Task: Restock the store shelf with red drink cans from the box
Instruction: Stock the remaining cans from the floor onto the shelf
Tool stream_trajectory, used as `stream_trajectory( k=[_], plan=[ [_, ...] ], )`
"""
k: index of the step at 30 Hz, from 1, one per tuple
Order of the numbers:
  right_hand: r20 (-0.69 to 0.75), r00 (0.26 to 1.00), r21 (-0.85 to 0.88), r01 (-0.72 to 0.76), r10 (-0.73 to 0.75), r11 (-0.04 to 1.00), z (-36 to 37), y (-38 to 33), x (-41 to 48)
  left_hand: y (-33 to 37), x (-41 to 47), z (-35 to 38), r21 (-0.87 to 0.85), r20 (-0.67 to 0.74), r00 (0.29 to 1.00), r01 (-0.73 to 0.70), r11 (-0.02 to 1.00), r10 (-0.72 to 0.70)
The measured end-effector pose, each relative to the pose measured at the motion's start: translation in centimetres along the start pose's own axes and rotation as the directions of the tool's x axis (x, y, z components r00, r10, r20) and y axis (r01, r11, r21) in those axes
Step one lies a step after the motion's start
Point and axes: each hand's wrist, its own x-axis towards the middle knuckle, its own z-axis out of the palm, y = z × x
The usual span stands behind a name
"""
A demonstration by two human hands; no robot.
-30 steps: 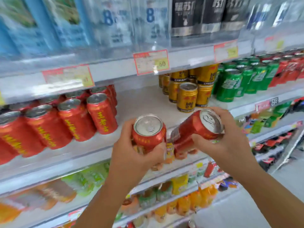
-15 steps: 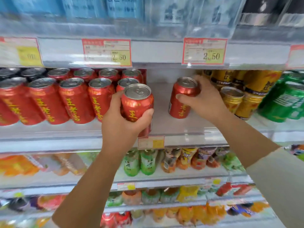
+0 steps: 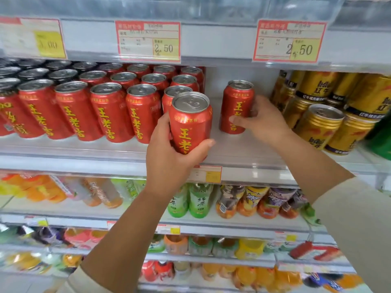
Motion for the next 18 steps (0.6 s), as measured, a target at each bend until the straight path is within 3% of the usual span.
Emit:
stream_trajectory(
  k=[9, 18],
  plan=[
    [-0.079, 0.997, -0.029, -0.008, 0.005, 1.0, 4.0, -0.3, 9.5, -0.4, 0.1, 0.4, -0.146, -0.058, 0.997, -0.064, 0.987, 0.056],
    [-0.135, 0.991, 0.069, -0.013, 0.022, 0.998, 6.2, 0.1, 12.6, -0.6, 0.2, 0.4, -0.138, -0.068, 0.996, -0.073, 0.988, 0.065]
  ],
)
